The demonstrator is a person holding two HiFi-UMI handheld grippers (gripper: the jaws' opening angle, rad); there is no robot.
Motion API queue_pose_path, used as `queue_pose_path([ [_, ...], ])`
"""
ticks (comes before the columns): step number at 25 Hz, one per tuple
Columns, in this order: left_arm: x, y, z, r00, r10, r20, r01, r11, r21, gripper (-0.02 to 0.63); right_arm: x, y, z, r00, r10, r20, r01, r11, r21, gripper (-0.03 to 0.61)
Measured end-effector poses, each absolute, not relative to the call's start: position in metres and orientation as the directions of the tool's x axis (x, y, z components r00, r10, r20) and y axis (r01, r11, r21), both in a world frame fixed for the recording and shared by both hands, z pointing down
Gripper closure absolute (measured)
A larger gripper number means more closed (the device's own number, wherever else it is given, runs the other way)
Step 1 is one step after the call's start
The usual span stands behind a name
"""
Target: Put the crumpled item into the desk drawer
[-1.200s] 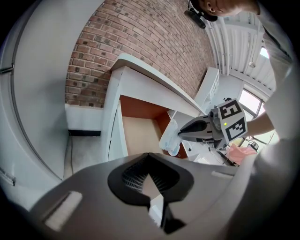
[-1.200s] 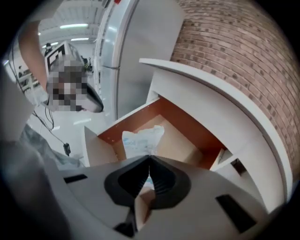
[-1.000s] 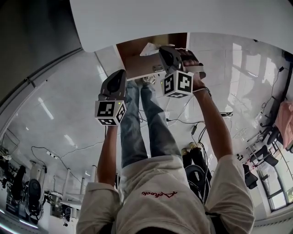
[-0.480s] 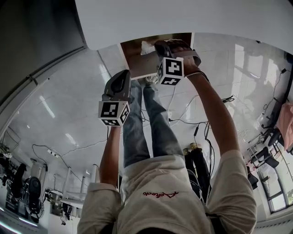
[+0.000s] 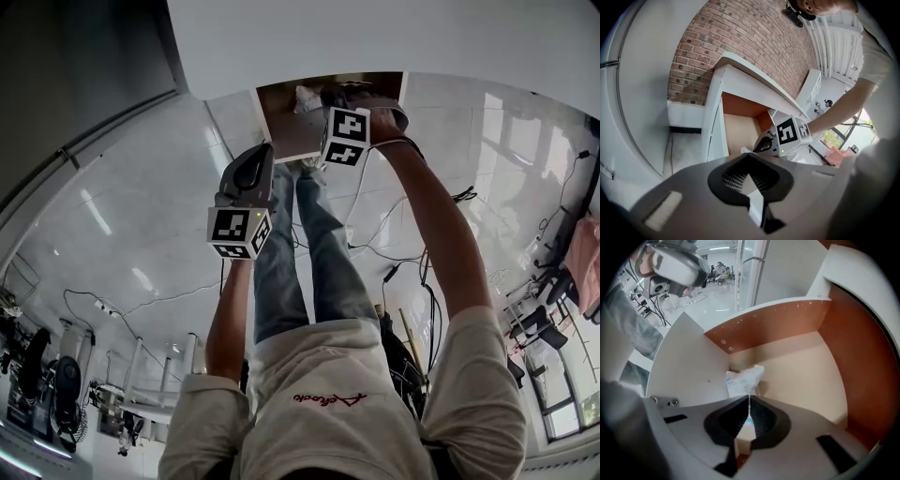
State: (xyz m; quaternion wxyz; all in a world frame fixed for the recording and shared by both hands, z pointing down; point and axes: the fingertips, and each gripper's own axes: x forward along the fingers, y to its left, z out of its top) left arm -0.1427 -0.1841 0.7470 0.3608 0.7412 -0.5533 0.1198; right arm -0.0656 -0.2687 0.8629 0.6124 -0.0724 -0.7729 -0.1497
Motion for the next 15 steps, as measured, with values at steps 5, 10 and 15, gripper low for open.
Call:
queue_pose_path([
  [5, -0.146, -0.184, 0.747, 0.353, -0.735, 0.579, -0.909, -0.121, 0.400, 0.604, -0.068, -0.269, 0.863, -0.244, -0.044, 0.969, 0.278, 0.954, 0.114, 0.563],
  [10, -0.145, -0.182, 0.748, 0.358, -0.731, 0.581, -0.907, -0.124, 0.402, 0.604, -0.071, -0.269, 0.858, -0.263, -0.051, 0.964, 0.281, 0.951, 0.127, 0.446],
  [15, -0.142, -0.181, 0.744, 0.365, -0.732, 0.576, -0.905, -0.134, 0.403, 0.604, -0.073, -0.277, 0.844, -0.307, -0.118, 0.944, 0.253, 0.947, 0.200, 0.431],
])
